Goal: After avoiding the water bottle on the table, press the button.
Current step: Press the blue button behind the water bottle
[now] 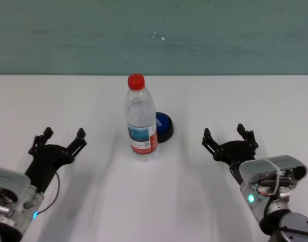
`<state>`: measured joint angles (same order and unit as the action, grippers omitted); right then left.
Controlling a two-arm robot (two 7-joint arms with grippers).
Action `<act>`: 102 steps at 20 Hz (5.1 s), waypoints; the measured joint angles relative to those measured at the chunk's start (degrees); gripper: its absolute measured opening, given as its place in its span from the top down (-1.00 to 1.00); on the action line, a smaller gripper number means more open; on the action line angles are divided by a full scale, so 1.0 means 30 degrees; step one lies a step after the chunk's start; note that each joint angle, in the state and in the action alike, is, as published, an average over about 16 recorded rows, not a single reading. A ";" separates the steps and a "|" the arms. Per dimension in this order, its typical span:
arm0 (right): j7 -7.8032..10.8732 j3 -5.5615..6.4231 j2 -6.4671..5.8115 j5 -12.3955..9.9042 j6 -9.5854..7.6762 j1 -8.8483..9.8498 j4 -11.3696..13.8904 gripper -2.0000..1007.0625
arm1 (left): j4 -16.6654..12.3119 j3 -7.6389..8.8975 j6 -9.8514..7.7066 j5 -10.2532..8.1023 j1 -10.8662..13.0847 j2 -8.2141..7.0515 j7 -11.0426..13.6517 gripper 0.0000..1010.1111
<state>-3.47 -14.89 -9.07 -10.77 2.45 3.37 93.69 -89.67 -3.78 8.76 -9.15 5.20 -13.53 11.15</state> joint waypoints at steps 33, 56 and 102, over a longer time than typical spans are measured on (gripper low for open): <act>0.0000 -0.0001 0.0000 0.0000 0.0000 0.0000 0.0000 -0.99 | -0.2682 0.0952 0.0419 -0.1440 0.2471 -0.1069 0.1552 -1.00; 0.0000 -0.0001 0.0000 0.0000 0.0000 0.0000 0.0000 -0.99 | -0.3233 0.0173 0.0955 -0.1132 0.3086 -0.1289 0.1715 -1.00; 0.0000 -0.0001 0.0000 0.0000 0.0000 0.0000 0.0000 -0.99 | -0.2930 -0.1861 0.1273 0.1161 0.2583 -0.0522 0.0954 -1.00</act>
<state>-3.47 -14.90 -9.07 -10.76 2.45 3.37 93.69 -98.46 -9.37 12.58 -5.67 12.95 -15.09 14.01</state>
